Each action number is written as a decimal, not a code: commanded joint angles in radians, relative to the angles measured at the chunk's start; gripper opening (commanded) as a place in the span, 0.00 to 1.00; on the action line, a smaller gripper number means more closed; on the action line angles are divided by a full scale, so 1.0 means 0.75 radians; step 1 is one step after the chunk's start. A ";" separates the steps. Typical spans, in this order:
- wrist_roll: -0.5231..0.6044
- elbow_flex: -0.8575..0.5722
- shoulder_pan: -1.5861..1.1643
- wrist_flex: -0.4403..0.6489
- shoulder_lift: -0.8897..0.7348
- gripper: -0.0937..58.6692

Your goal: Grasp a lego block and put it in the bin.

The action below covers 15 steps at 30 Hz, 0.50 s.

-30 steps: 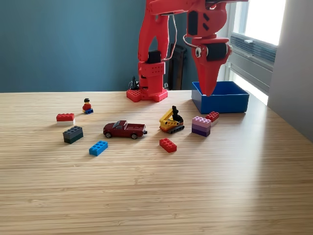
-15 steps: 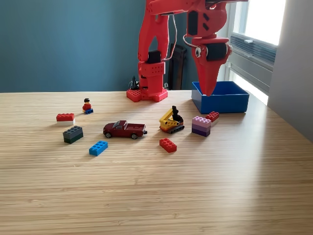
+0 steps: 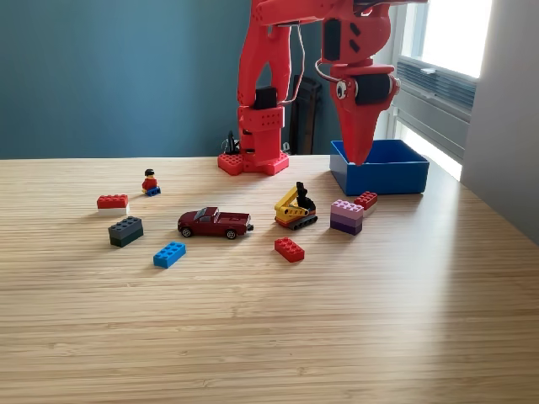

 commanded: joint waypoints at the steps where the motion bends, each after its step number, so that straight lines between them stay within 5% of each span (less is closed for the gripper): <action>1: -0.020 -0.098 0.025 0.008 0.141 0.10; 15: 0.100 -0.119 0.098 -0.010 0.139 0.10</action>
